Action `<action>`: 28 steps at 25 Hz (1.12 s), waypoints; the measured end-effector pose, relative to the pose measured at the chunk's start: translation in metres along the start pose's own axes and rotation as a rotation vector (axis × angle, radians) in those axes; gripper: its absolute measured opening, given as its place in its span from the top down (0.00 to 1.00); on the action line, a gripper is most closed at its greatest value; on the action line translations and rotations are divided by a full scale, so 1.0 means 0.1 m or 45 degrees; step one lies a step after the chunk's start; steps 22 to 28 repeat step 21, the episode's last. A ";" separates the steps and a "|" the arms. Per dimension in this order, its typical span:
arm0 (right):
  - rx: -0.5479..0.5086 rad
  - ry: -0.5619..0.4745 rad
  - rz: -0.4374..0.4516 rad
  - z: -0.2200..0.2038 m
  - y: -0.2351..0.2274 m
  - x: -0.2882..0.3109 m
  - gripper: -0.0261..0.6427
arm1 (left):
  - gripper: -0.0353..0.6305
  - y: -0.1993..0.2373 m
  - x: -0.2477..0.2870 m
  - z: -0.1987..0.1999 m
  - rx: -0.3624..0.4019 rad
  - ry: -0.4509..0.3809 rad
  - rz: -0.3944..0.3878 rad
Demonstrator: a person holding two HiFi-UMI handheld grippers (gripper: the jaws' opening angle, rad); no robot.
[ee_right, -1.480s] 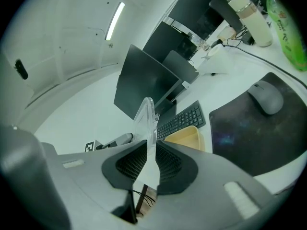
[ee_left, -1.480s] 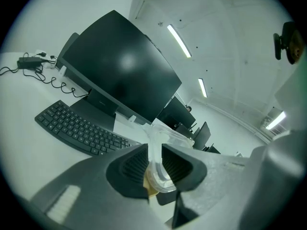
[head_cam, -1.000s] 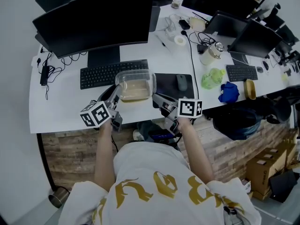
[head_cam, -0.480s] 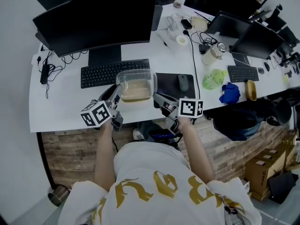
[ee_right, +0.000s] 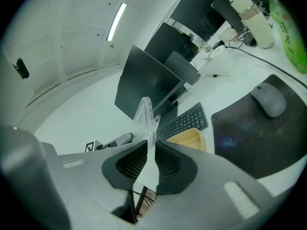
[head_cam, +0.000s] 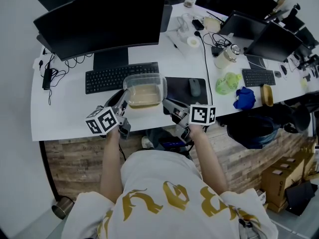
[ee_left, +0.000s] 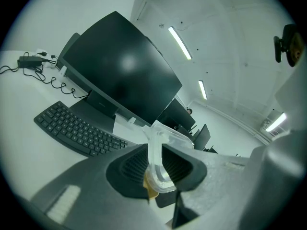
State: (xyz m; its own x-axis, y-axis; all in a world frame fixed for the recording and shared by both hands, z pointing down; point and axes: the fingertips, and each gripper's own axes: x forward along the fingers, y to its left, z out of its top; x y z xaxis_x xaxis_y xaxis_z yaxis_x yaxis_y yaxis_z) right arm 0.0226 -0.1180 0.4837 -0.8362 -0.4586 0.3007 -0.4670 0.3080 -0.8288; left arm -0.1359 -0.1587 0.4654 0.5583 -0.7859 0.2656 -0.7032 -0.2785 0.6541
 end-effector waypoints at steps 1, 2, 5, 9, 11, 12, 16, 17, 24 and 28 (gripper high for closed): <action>0.002 -0.001 0.001 0.00 0.00 0.00 0.86 | 0.83 0.00 0.00 0.00 0.000 0.001 0.000; 0.003 -0.002 0.003 0.00 0.00 0.00 0.86 | 0.83 0.00 0.00 0.00 0.000 0.003 0.000; 0.008 -0.002 0.004 0.00 0.00 -0.01 0.86 | 0.83 -0.01 0.00 -0.01 0.002 0.006 0.001; 0.009 0.002 0.004 0.00 -0.01 -0.01 0.86 | 0.83 0.00 0.02 -0.01 0.001 0.007 0.001; 0.007 0.004 0.002 0.00 -0.02 0.00 0.85 | 0.83 0.01 0.02 -0.01 -0.001 0.006 0.001; 0.008 0.005 0.002 0.00 -0.02 0.01 0.85 | 0.83 0.01 0.02 -0.01 -0.002 0.007 0.001; 0.007 0.004 -0.001 0.01 -0.04 0.01 0.85 | 0.83 0.02 0.03 -0.01 -0.007 0.009 0.002; 0.007 0.005 -0.002 0.01 -0.04 0.02 0.85 | 0.83 0.03 0.03 -0.01 -0.007 0.010 0.003; 0.008 0.007 -0.003 0.02 -0.05 0.04 0.85 | 0.83 0.06 0.05 -0.01 -0.009 0.014 0.003; 0.008 0.007 -0.003 0.02 -0.05 0.04 0.85 | 0.83 0.06 0.05 -0.01 -0.009 0.014 0.003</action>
